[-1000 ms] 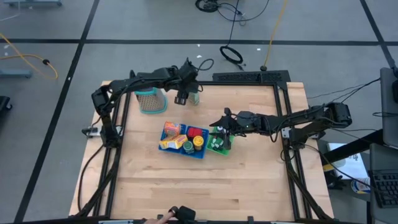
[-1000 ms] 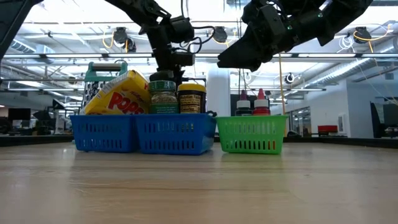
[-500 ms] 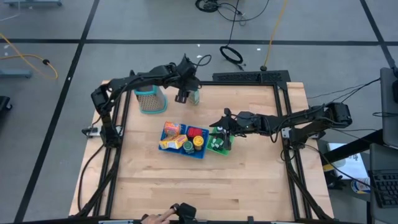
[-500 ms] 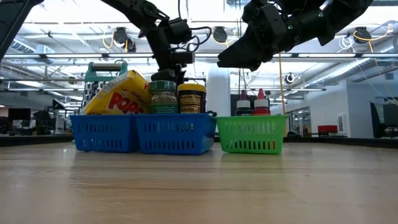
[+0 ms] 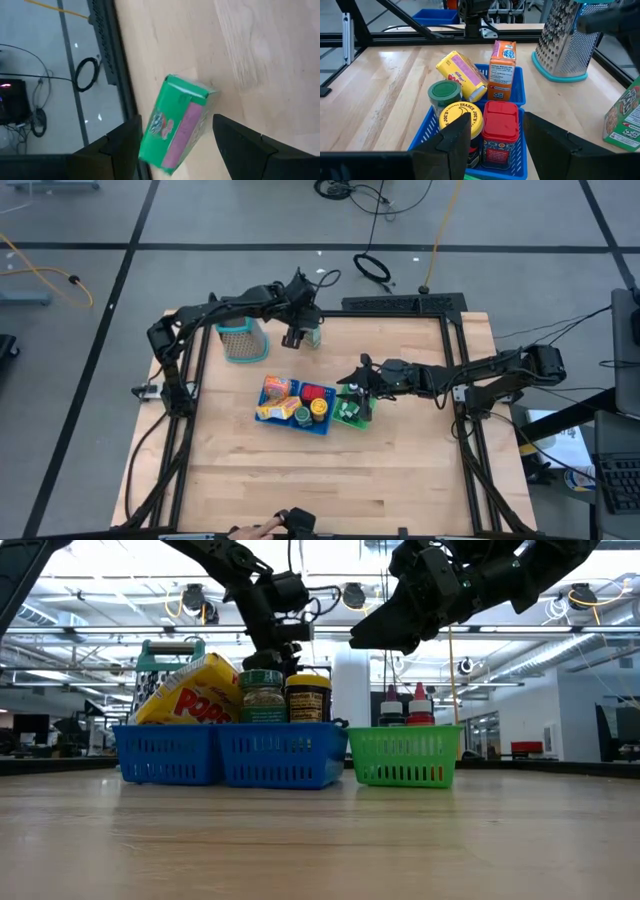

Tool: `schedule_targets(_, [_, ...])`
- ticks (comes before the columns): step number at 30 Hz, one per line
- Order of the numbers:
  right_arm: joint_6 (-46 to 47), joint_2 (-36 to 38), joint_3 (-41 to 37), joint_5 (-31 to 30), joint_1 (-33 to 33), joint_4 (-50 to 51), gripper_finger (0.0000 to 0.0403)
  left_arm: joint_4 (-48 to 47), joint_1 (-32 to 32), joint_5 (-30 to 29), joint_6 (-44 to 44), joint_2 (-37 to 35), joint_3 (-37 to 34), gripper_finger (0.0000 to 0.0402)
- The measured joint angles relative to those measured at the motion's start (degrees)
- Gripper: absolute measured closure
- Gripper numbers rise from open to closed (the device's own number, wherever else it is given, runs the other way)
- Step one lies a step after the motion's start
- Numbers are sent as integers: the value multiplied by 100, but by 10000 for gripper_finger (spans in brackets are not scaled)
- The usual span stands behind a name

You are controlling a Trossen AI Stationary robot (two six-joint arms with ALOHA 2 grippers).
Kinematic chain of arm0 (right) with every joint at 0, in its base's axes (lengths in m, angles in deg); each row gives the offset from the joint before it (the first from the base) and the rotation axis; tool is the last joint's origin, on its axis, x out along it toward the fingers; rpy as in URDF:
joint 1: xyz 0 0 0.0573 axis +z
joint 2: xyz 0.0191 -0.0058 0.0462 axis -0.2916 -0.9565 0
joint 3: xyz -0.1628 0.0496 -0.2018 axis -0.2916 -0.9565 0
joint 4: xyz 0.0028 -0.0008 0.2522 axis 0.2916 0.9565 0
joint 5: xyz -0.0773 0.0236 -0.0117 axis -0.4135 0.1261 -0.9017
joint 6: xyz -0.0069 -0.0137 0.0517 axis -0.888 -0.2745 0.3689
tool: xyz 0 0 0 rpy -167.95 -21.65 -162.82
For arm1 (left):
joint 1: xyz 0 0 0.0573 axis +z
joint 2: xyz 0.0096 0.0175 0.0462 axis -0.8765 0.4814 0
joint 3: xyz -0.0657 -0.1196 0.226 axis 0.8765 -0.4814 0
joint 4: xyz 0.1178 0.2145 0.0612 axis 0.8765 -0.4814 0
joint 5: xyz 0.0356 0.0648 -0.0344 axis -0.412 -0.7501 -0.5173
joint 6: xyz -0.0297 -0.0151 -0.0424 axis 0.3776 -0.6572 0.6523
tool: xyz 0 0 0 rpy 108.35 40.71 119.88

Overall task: Pick & Place Kitchen Items
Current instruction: Put the green cereal box into the left blue bin

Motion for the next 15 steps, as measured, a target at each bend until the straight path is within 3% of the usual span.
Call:
schedule_targets(12, [-2,0,0,-1,77,44,232,274,29,-438,-73,808,21,157])
schedule_targets(15, [-8,0,0,-3,92,85,232,165,-9,-437,52,821,21,180])
